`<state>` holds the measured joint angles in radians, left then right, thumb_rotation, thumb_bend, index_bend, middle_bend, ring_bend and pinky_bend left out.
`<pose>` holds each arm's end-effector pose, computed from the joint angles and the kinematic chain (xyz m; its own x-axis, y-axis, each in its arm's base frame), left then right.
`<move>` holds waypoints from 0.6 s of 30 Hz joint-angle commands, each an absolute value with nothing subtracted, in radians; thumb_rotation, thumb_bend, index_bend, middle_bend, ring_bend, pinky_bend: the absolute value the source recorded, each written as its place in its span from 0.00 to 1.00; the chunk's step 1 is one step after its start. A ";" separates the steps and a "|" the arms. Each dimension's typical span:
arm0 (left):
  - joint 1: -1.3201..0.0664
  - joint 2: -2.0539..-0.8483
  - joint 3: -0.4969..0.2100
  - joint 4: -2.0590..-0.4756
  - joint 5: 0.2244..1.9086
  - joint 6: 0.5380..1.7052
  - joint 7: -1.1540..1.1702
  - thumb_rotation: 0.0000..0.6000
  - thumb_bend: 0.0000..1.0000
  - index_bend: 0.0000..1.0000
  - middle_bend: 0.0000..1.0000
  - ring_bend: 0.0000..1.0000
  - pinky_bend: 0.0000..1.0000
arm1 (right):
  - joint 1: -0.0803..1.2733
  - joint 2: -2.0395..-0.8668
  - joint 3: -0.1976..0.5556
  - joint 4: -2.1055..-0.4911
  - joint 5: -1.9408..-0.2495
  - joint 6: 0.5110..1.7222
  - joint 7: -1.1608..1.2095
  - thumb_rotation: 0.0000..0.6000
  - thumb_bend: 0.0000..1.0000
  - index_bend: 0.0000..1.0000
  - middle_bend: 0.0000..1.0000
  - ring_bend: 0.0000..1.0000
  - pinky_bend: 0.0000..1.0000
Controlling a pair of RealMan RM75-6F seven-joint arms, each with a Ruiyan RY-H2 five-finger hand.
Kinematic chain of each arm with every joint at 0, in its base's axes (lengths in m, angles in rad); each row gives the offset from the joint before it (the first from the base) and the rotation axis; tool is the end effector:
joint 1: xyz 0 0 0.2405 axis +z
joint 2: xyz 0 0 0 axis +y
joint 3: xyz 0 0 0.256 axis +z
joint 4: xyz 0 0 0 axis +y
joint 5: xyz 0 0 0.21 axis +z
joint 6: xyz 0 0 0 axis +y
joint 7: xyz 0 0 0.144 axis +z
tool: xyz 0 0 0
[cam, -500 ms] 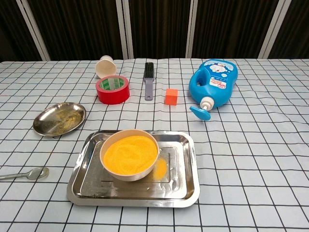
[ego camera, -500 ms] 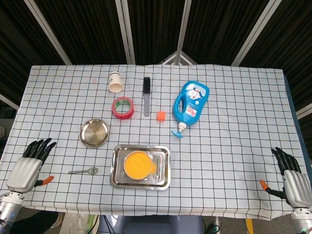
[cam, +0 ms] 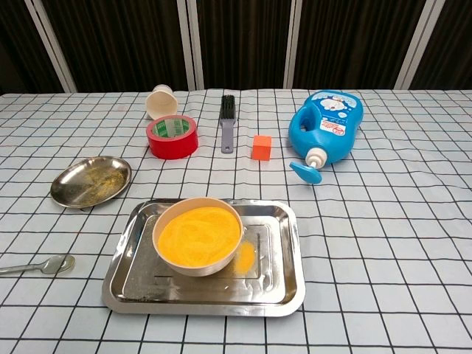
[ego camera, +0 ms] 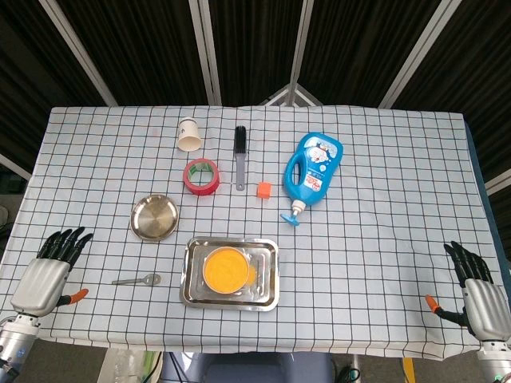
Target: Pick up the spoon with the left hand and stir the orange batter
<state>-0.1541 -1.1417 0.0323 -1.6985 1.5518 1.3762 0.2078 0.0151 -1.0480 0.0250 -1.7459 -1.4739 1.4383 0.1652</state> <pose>-0.2837 0.1792 0.1166 0.5045 0.1489 0.8504 0.8611 -0.1578 -0.4833 -0.3087 -0.1524 0.1608 0.1700 -0.0879 0.9815 -0.9795 0.0940 0.1781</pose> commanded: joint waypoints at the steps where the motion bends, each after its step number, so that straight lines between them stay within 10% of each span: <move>1: -0.157 -1.143 0.034 -1.703 1.547 1.366 0.211 1.00 0.09 0.00 0.00 0.00 0.01 | 0.016 -1.049 0.026 -1.745 -1.470 1.436 0.166 1.00 0.31 0.00 0.00 0.00 0.00; 10: -0.179 -1.154 0.044 -1.753 1.502 1.289 0.254 1.00 0.11 0.02 0.00 0.00 0.01 | 0.014 -1.047 0.024 -1.746 -1.470 1.436 0.168 1.00 0.31 0.00 0.00 0.00 0.00; 18: -0.212 -1.210 0.019 -1.772 1.370 1.209 0.392 1.00 0.33 0.37 0.00 0.00 0.01 | 0.014 -1.046 0.023 -1.747 -1.471 1.436 0.169 1.00 0.31 0.00 0.00 0.00 0.00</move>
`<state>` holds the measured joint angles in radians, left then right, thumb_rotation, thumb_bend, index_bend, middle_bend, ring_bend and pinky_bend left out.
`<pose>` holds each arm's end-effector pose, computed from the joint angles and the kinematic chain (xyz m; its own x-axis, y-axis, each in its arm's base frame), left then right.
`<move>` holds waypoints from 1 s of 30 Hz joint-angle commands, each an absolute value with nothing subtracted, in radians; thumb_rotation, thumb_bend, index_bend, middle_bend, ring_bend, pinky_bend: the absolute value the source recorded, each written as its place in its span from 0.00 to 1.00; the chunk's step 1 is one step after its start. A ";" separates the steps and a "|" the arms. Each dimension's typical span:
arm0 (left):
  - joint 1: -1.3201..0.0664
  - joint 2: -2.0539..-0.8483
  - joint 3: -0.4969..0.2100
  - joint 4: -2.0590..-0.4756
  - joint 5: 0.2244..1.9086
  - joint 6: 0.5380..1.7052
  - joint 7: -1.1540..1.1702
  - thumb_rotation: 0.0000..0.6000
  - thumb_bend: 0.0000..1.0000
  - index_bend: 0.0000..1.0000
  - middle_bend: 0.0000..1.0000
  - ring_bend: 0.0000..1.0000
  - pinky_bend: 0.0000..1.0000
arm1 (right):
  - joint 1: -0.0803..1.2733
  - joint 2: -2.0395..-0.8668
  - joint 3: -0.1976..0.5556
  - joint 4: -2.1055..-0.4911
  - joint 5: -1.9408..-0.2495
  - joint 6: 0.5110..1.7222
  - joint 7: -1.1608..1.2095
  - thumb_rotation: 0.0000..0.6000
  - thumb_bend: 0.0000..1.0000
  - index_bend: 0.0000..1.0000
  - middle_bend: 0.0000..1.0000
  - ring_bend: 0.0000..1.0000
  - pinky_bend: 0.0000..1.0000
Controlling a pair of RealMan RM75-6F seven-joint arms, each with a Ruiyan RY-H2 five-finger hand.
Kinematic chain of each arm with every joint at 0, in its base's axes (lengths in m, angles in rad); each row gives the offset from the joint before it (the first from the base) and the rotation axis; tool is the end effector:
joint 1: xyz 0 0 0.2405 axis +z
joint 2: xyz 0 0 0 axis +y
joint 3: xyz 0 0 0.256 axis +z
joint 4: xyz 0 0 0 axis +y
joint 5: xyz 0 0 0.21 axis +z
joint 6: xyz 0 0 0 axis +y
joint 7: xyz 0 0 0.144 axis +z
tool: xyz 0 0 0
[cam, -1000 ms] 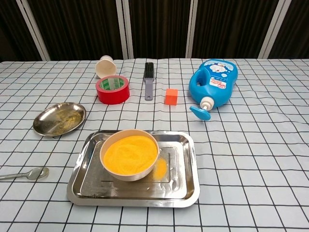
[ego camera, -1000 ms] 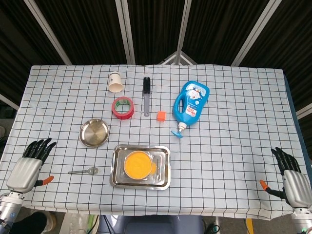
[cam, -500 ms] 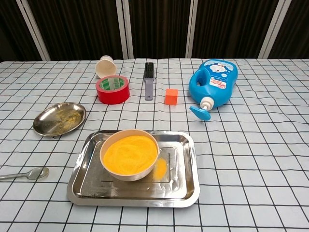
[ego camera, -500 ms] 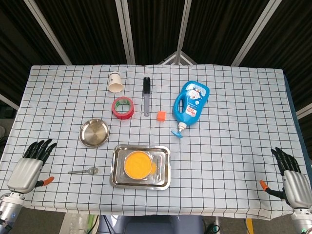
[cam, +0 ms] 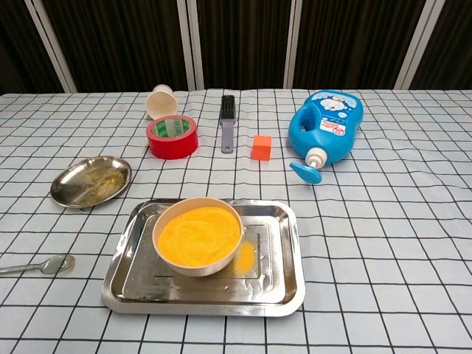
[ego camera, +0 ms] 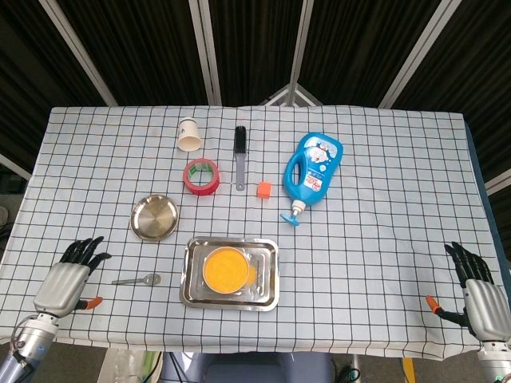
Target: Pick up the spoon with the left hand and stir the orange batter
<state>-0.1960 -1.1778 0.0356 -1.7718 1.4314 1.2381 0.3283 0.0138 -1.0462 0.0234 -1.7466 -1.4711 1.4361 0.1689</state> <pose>-0.2756 0.1828 0.0856 0.5034 0.2914 0.8134 0.8638 -0.1477 -0.4817 -0.3095 -0.1516 0.1610 0.1668 -0.0909 0.9818 -0.9795 0.0992 0.1756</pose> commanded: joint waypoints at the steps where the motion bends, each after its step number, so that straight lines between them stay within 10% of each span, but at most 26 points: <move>1: -0.216 -1.221 0.012 -1.767 1.348 1.205 0.416 1.00 0.34 0.38 0.00 0.00 0.01 | 0.013 -1.046 0.023 -1.747 -1.471 1.436 0.169 1.00 0.31 0.00 0.00 0.00 0.00; 30: -0.308 -1.466 -0.006 -1.627 1.124 1.164 0.652 1.00 0.44 0.52 0.00 0.00 0.01 | 0.017 -1.044 0.026 -1.747 -1.464 1.427 0.182 1.00 0.31 0.00 0.00 0.00 0.00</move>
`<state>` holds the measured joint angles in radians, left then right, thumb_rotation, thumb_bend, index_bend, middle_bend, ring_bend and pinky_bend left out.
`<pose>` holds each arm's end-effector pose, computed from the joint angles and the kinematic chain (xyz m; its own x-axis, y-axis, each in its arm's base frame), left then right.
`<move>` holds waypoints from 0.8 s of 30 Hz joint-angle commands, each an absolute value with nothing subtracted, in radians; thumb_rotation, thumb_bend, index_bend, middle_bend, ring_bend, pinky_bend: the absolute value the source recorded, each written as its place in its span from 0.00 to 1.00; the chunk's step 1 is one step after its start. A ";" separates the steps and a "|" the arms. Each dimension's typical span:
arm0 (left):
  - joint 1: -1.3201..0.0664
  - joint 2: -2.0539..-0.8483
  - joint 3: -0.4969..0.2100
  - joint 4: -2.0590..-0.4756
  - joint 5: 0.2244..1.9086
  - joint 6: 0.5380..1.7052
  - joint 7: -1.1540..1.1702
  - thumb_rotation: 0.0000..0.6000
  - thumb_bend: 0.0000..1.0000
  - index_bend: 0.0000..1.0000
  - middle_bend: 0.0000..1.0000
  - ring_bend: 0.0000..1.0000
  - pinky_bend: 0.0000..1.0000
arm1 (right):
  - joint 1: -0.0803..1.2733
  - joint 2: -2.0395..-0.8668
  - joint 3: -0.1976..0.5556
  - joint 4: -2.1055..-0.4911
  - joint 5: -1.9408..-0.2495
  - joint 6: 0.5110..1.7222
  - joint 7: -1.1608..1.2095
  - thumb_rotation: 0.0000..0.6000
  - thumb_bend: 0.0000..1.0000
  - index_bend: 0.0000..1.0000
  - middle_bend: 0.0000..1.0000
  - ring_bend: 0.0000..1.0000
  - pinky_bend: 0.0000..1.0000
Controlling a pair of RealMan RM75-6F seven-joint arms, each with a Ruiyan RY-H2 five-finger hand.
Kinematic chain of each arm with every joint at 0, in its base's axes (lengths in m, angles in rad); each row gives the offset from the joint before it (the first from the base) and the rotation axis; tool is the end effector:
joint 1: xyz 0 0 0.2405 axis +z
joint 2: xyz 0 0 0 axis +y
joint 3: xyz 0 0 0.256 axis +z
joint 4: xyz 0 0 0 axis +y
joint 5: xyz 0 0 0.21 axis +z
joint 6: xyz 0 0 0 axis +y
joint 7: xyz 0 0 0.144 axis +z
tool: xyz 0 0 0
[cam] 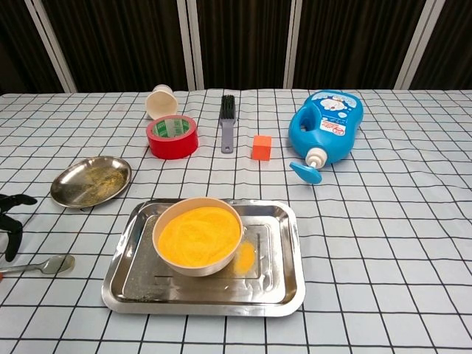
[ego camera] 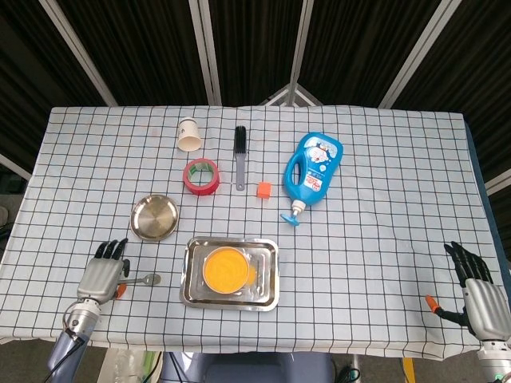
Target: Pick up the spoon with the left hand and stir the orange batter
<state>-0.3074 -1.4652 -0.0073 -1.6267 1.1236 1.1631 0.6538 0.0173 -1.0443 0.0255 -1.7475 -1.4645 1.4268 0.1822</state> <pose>-0.2730 0.2138 0.0044 0.5912 0.3802 0.7113 0.7935 -0.1160 -0.5975 -0.3101 -0.1529 0.1608 0.1533 -0.0949 0.9836 -0.9811 0.1043 0.1630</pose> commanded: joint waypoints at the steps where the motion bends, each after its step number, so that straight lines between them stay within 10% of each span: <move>1: -0.309 -1.466 -0.004 -1.627 1.124 1.165 0.652 1.00 0.44 0.52 0.00 0.00 0.01 | 0.017 -1.045 0.025 -1.747 -1.464 1.427 0.182 1.00 0.31 0.00 0.00 0.00 0.00; 24: -0.323 -1.478 0.014 -1.618 1.094 1.167 0.665 1.00 0.51 0.52 0.00 0.00 0.01 | 0.017 -1.043 0.025 -1.749 -1.465 1.427 0.184 1.00 0.31 0.00 0.00 0.00 0.00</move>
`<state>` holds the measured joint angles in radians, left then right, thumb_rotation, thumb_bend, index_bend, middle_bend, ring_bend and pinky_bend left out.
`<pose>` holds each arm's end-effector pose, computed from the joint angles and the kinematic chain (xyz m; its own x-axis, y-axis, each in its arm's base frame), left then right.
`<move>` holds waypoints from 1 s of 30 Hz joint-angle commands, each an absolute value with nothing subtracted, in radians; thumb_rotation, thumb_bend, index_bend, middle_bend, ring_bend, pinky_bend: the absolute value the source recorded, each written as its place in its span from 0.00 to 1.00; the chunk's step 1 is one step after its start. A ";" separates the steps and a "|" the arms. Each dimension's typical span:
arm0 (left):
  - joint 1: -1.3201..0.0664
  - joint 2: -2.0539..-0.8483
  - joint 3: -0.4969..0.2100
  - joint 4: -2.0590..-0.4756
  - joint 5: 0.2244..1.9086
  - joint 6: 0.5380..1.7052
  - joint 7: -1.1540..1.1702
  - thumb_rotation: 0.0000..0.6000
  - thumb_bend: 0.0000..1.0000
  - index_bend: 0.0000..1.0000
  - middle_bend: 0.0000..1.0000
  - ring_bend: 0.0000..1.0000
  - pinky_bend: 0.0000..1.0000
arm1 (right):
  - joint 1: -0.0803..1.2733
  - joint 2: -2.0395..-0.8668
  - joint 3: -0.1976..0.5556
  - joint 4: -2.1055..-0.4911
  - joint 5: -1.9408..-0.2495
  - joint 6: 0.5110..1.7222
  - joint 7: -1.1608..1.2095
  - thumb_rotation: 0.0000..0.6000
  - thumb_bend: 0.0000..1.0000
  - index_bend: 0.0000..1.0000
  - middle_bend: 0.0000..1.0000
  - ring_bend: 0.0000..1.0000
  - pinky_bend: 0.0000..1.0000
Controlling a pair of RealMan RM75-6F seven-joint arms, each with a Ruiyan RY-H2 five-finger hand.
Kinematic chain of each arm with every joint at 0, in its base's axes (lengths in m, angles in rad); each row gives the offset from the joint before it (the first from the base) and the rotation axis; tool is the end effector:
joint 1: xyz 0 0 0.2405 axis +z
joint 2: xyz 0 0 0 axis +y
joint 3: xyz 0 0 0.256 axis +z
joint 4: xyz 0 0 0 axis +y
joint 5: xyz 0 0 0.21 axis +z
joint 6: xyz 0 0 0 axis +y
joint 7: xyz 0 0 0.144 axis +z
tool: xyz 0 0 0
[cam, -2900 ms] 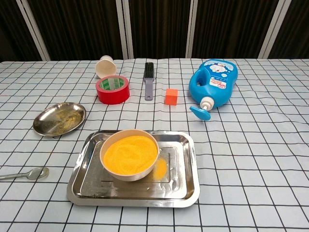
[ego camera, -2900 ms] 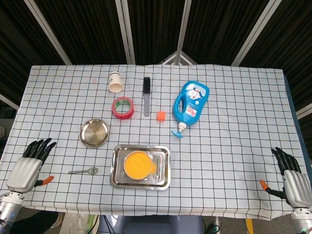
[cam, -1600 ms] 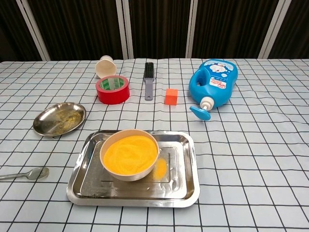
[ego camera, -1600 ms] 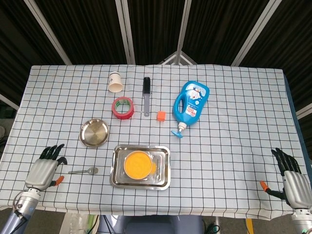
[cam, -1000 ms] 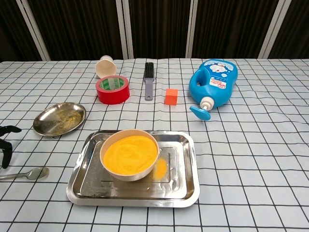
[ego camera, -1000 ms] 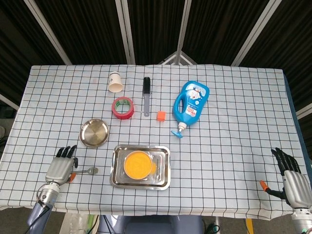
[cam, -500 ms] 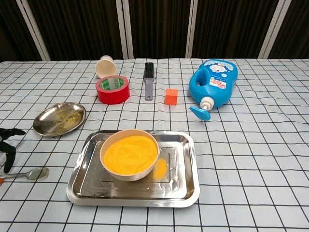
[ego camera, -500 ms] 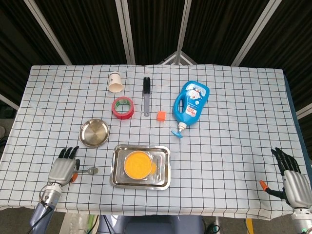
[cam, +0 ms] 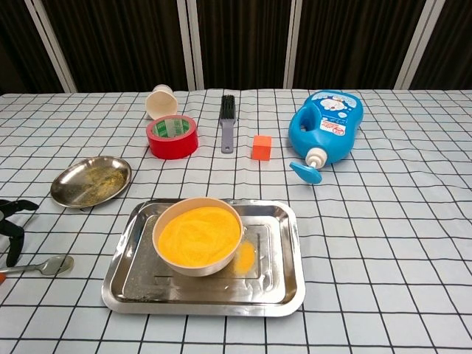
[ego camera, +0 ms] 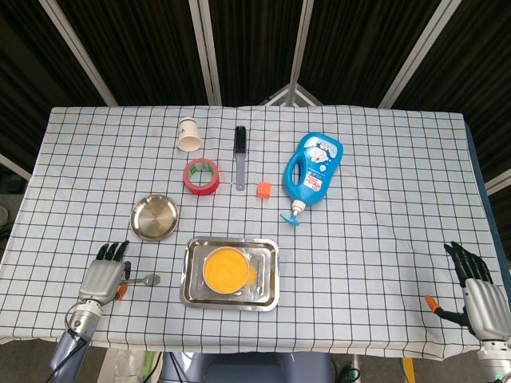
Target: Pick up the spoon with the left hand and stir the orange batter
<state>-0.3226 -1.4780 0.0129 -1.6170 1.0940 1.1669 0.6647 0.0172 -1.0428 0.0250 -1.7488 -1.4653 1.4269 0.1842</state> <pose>-0.2750 0.2123 -0.0007 0.5959 0.3991 0.6968 0.7868 -0.1164 -0.6062 -0.3099 -0.1528 0.1611 0.1516 -0.0952 0.9838 -0.9814 0.1040 0.1613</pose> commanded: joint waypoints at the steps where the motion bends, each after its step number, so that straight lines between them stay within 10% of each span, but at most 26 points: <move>1: -0.324 -1.477 0.015 -1.620 1.093 1.167 0.664 1.00 0.52 0.52 0.00 0.00 0.01 | 0.017 -1.043 0.025 -1.749 -1.465 1.427 0.184 1.00 0.31 0.00 0.00 0.00 0.00; 30: -0.500 -1.431 -0.137 -1.963 1.032 1.217 0.928 1.00 0.54 0.53 0.00 0.00 0.01 | 0.016 -1.041 0.025 -1.752 -1.464 1.427 0.190 1.00 0.31 0.00 0.00 0.00 0.00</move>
